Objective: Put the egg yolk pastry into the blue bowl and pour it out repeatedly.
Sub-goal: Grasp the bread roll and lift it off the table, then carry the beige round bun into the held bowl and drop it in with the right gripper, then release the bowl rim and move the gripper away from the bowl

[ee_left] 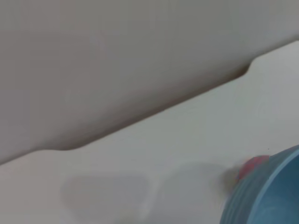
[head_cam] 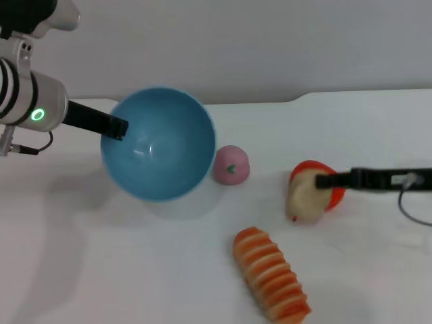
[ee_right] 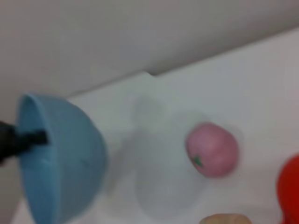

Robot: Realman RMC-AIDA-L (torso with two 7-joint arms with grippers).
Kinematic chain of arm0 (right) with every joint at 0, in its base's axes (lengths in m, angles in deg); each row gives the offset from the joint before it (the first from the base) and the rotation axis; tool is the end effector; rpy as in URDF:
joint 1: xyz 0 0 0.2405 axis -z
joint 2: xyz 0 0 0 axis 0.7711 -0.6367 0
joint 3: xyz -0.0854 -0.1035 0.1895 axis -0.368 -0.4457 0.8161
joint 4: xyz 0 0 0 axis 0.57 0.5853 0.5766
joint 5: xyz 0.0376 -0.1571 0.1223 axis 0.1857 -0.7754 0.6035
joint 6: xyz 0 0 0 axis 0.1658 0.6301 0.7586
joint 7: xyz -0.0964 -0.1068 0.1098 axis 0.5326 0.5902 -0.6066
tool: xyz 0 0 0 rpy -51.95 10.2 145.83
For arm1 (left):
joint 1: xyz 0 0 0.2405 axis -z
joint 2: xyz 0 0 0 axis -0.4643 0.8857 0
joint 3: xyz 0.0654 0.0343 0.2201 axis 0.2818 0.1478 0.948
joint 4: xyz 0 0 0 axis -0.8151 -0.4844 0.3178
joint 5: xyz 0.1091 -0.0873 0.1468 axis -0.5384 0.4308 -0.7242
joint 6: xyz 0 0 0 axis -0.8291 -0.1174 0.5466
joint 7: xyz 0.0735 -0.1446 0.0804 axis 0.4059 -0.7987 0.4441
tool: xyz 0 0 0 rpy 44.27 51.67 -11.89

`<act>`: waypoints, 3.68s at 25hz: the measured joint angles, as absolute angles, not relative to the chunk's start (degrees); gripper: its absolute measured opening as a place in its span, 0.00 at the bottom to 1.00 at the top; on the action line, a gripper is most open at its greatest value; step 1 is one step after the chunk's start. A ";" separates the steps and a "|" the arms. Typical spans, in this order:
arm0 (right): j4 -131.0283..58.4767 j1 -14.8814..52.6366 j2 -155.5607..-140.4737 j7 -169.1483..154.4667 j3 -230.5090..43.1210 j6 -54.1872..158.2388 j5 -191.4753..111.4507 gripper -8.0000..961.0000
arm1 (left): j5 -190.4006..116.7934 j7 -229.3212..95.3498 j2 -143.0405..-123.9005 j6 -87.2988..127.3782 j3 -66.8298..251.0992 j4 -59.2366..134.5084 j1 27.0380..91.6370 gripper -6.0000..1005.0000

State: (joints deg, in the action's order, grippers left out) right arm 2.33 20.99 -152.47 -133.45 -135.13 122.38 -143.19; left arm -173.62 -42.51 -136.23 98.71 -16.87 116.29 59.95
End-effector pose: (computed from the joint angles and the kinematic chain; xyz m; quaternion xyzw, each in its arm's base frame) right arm 0.2502 0.3452 -0.0196 -0.7974 0.5644 0.1847 0.1072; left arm -0.1845 0.3976 0.0104 -0.8636 -0.3877 0.0505 0.3183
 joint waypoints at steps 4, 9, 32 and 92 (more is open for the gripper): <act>6.28 22.39 -151.81 -130.50 -134.92 129.15 -134.70 0.05 | -173.62 -42.58 -136.32 101.61 -16.36 116.24 61.44 0.01; 11.79 21.24 -153.11 -129.96 -135.69 133.54 -132.46 0.04 | -173.62 -44.39 -136.46 103.33 -12.49 116.03 63.25 0.01; 6.36 14.05 -153.55 -126.67 -142.79 129.41 -136.45 0.16 | -173.20 -55.61 -136.80 107.10 -0.23 108.82 75.23 0.01; 7.62 27.96 -153.40 -122.18 -123.10 126.83 -129.22 0.36 | -179.41 -55.67 -136.71 94.74 -0.65 85.30 82.79 0.53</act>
